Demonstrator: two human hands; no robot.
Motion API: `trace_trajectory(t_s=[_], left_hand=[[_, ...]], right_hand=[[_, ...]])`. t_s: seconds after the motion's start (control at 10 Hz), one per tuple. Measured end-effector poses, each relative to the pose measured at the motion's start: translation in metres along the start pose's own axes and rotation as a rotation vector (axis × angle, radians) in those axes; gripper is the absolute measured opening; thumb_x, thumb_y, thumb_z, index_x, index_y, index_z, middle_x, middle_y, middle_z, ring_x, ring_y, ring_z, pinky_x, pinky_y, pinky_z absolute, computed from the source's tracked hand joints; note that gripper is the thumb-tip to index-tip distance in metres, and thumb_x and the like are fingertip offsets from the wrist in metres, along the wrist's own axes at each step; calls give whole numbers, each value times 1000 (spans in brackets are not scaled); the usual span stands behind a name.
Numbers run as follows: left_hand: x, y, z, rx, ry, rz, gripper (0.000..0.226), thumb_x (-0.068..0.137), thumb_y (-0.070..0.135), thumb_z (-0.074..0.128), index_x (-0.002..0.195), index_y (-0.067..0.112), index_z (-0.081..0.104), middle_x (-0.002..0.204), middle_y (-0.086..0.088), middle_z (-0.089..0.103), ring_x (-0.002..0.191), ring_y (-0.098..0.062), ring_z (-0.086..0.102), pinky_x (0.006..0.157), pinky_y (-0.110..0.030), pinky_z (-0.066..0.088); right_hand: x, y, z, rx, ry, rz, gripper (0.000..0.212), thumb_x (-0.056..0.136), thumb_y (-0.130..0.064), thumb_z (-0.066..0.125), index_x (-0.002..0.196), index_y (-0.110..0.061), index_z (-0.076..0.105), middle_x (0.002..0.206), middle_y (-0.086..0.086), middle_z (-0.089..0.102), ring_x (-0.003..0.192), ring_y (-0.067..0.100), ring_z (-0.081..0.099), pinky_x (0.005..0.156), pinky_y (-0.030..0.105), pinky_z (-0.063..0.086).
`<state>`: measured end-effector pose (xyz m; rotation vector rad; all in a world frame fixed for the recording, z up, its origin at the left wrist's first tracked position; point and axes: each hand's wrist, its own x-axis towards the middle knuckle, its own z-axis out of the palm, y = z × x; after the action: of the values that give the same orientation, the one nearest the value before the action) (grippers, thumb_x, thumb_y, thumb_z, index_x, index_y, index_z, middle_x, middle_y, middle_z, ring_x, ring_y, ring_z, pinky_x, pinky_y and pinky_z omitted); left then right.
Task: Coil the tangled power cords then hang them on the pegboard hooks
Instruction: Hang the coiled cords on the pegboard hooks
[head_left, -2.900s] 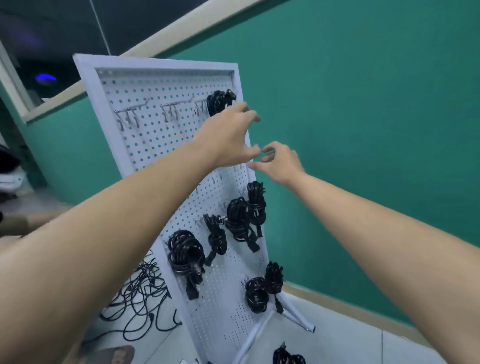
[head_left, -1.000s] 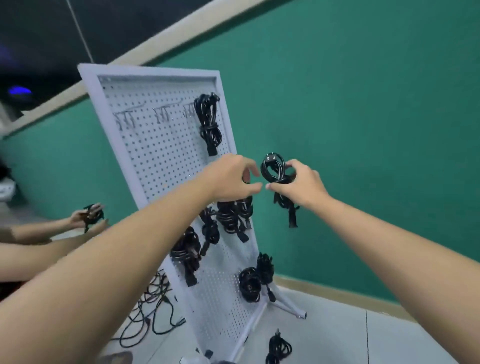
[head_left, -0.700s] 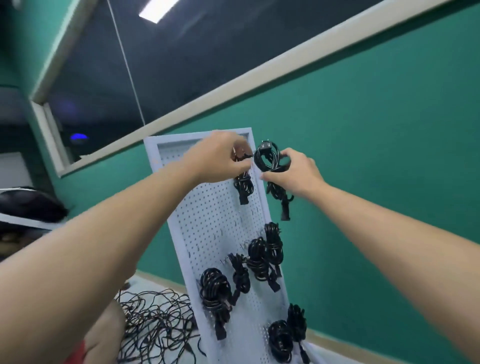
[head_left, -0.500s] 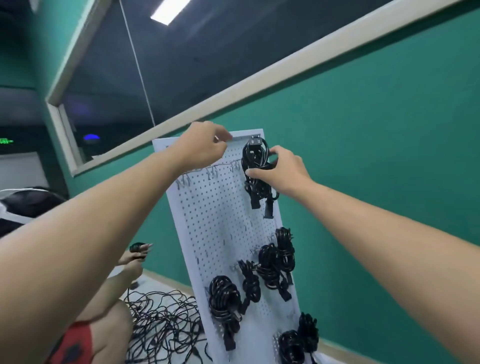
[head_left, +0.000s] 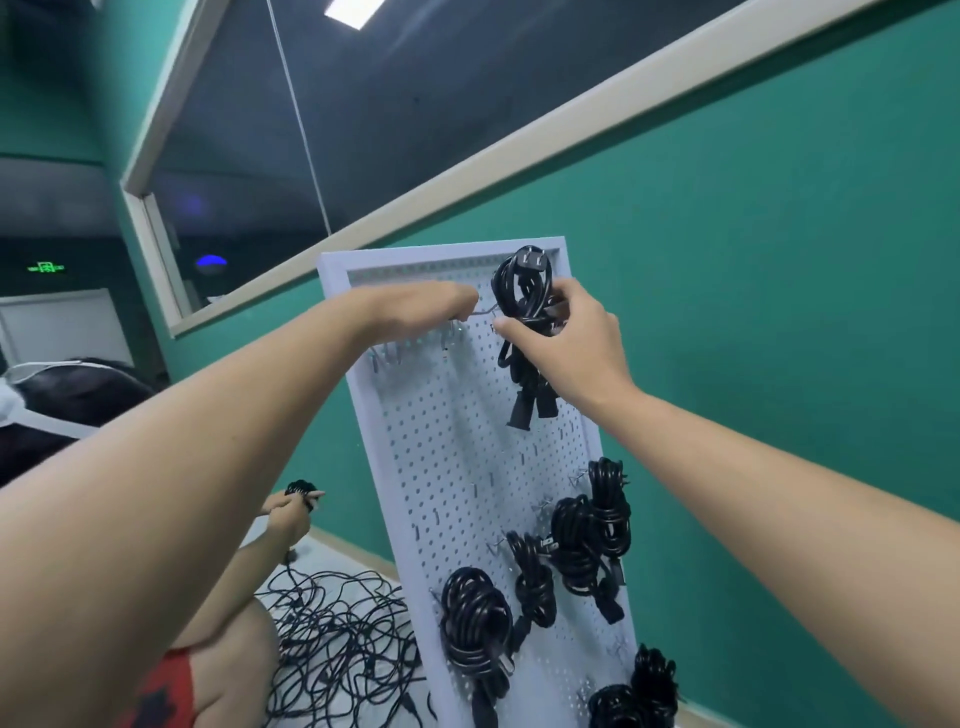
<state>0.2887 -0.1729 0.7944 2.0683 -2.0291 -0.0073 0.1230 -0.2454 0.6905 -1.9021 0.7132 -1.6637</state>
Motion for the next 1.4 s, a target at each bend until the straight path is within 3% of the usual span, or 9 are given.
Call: trace_trajectory(t_s=[0.1, 0.2, 0.3, 0.5, 0.6, 0.7, 0.8, 1.0, 1.4], left_hand=[[19, 30, -29, -142, 3, 73, 28, 85, 42, 30, 107, 25, 30, 114, 5, 27, 102, -13, 24, 87, -37, 25], [127, -279, 55, -21, 69, -294, 45, 86, 69, 51, 97, 26, 44, 100, 15, 36, 97, -9, 48, 88, -35, 36], [81, -332, 162, -162, 266, -521, 84, 58, 105, 43, 114, 44, 57, 112, 6, 51, 114, -32, 55, 89, -45, 37], [57, -340, 198, 393, -469, -292, 42, 83, 25, 82, 120, 18, 66, 147, -7, 56, 107, -29, 61, 90, -72, 31], [85, -299, 169, 434, -244, -217, 30, 94, -2, 54, 112, 15, 70, 100, 3, 71, 87, -25, 56, 83, -56, 27], [-8, 13, 4, -11, 477, 147, 35, 91, 24, 61, 125, 15, 67, 106, 6, 71, 100, -16, 65, 94, -32, 50], [-40, 39, 12, 119, 689, 300, 44, 81, 39, 58, 116, 18, 71, 107, 5, 71, 99, -11, 64, 93, -36, 55], [-59, 70, 91, -13, 505, 445, 30, 83, 44, 59, 92, 19, 72, 86, 7, 69, 78, -10, 64, 72, -27, 53], [-41, 57, 415, -122, -468, 165, 18, 85, 35, 80, 87, 18, 76, 75, 7, 70, 69, -11, 62, 63, -21, 52]], right_hand=[[-8, 4, -2, 48, 57, -33, 36, 82, -42, 84, 106, -23, 64, 83, -16, 68, 77, -13, 59, 67, 3, 42], [-9, 4, -6, 90, 108, -60, 34, 83, -39, 83, 108, -25, 64, 85, -16, 69, 79, -14, 59, 69, 3, 41], [-7, 6, -6, -4, -19, -50, 36, 82, -43, 82, 108, -24, 66, 88, -17, 69, 79, -10, 61, 67, 4, 43], [2, 9, 11, -88, -278, 65, 55, 89, -52, 75, 132, -22, 58, 106, -12, 65, 94, 10, 59, 61, 14, 39], [6, 8, 24, -92, -307, 97, 58, 88, -53, 76, 132, -20, 57, 114, -7, 64, 100, 15, 59, 65, 22, 40], [4, 13, 27, -71, -301, 112, 73, 86, -54, 78, 142, -18, 50, 115, -4, 62, 98, 17, 57, 67, 26, 42], [-8, 18, 17, -65, -304, 123, 83, 83, -57, 80, 150, -22, 44, 123, -3, 63, 108, 16, 61, 83, 31, 52], [-71, 47, -44, -113, -104, 95, 18, 92, -22, 68, 110, -18, 70, 85, -6, 71, 71, 3, 60, 62, 9, 40], [-283, 274, -113, -471, -490, 648, 15, 90, -13, 67, 104, -17, 70, 88, 0, 71, 81, 20, 63, 64, 18, 44]])
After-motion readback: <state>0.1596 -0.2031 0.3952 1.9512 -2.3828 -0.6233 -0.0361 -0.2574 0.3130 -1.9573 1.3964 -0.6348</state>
